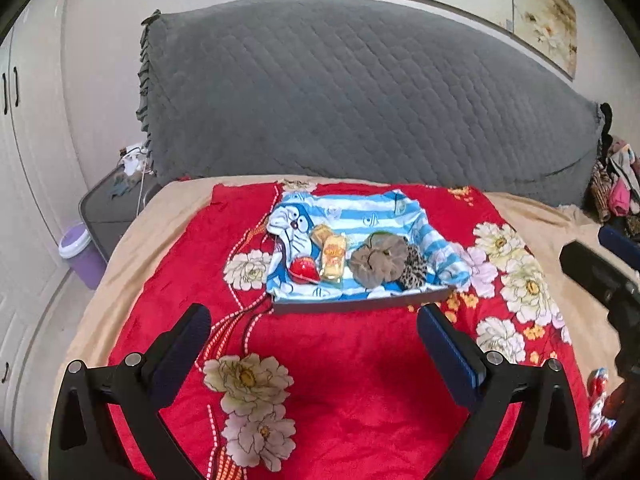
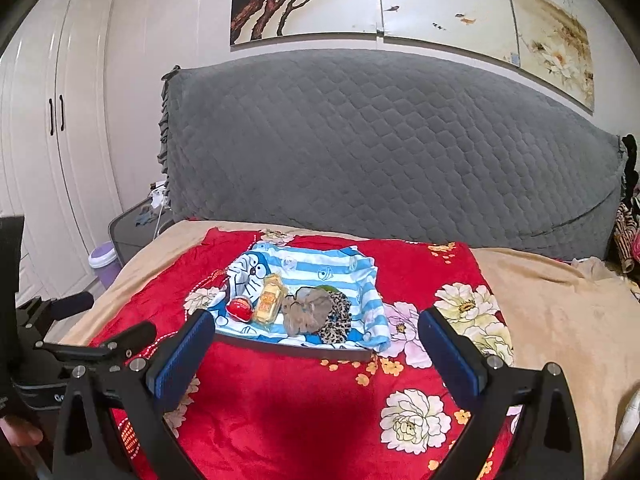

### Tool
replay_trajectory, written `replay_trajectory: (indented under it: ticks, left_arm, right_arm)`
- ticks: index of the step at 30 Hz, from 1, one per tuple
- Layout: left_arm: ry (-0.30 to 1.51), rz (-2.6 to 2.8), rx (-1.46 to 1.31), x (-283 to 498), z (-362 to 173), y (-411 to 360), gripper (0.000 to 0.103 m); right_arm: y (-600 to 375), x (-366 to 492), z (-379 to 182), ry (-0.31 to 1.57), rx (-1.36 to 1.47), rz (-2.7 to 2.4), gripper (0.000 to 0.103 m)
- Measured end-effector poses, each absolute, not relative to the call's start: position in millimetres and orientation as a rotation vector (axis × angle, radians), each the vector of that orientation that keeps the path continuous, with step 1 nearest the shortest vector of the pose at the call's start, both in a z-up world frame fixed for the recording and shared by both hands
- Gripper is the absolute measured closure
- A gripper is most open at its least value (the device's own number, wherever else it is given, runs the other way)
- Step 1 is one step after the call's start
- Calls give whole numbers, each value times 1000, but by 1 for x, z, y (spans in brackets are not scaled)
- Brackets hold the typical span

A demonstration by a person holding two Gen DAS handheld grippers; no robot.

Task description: Organize objects

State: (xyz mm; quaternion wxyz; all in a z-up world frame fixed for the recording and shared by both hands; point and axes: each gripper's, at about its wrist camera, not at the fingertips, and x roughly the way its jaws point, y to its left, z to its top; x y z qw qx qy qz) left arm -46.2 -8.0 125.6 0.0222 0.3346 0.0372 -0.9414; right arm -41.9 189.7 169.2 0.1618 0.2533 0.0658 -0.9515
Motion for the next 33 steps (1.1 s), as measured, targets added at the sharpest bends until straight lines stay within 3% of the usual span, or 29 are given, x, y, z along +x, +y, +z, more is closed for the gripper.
replay_trajectory:
  ticks: [12,33]
  left_arm:
    - [125,-2922,1029,-36,110,-6,1]
    - [64,-2862,1164,-55,6,-10,1]
  right_arm:
    - [192,-37,141,184,779,-2708,1]
    - [177,-41,35,289,866,-2650,1]
